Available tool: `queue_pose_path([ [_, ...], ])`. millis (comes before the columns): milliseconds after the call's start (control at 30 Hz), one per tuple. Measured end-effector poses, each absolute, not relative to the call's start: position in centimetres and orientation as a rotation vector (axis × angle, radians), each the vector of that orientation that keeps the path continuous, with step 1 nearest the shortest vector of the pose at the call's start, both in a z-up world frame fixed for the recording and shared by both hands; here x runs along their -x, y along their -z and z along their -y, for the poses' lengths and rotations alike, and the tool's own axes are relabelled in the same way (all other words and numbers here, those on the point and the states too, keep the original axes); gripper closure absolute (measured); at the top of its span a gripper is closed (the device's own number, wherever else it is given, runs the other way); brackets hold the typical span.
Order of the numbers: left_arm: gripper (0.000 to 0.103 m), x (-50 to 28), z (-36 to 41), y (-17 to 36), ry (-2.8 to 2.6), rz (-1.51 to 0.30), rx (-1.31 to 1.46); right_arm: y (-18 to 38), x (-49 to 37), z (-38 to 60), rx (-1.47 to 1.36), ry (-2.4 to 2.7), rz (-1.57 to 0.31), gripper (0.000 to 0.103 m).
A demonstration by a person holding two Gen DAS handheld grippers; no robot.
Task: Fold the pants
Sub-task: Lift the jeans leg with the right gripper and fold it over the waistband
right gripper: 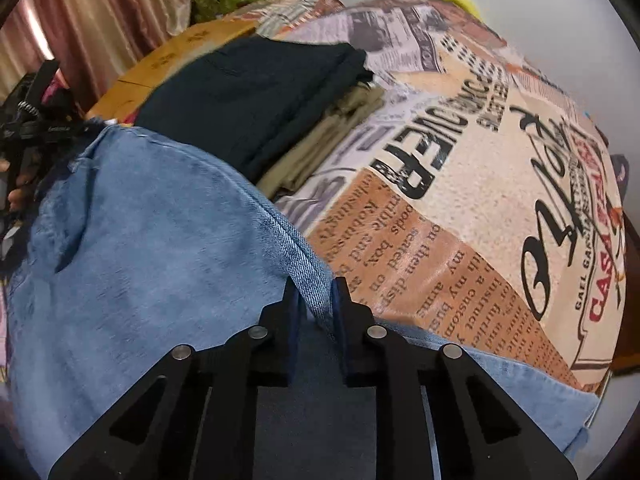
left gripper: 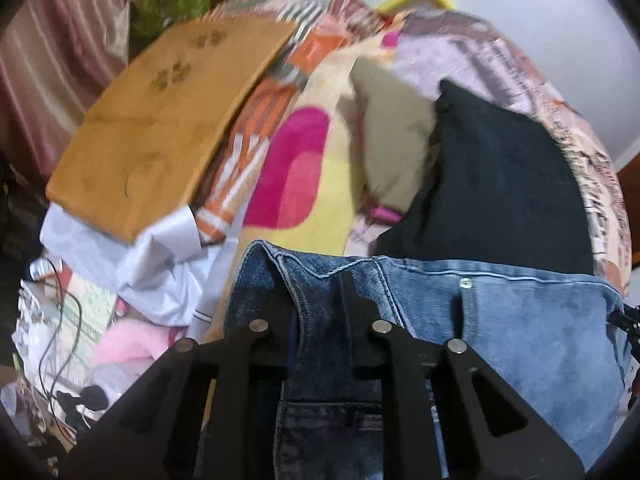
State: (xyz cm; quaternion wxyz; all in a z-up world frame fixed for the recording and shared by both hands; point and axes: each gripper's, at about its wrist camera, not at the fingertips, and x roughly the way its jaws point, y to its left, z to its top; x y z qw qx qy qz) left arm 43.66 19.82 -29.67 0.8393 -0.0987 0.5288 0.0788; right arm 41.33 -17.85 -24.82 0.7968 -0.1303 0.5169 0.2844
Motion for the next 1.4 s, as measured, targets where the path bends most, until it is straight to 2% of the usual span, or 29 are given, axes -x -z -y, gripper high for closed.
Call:
queue_pose_path([
  [467, 0.09, -36.5, -16.2, 20.1, -0.072, -0.953, 0.13, 17.8, -33.5, 19.0, 0.254, -0.562, -0.985, 0.092],
  [767, 0.09, -29.0, -14.2, 16.9, -0.046, -0.891, 0.076, 14.7, -26.5, 19.4, 0.22, -0.543, -0.898, 0.092],
  [1033, 0.09, -22.6, -14.6, 17.0, -0.031, -0.867, 0.075, 14.3, -21.0, 19.2, 0.219, -0.543, -0.863, 0.093],
  [1400, 0.09, -16.2, -16.3, 21.8, -0.061, -0.924, 0.135, 17.4, -15.5, 19.0, 0.208, -0.527, -0.9, 0.093],
])
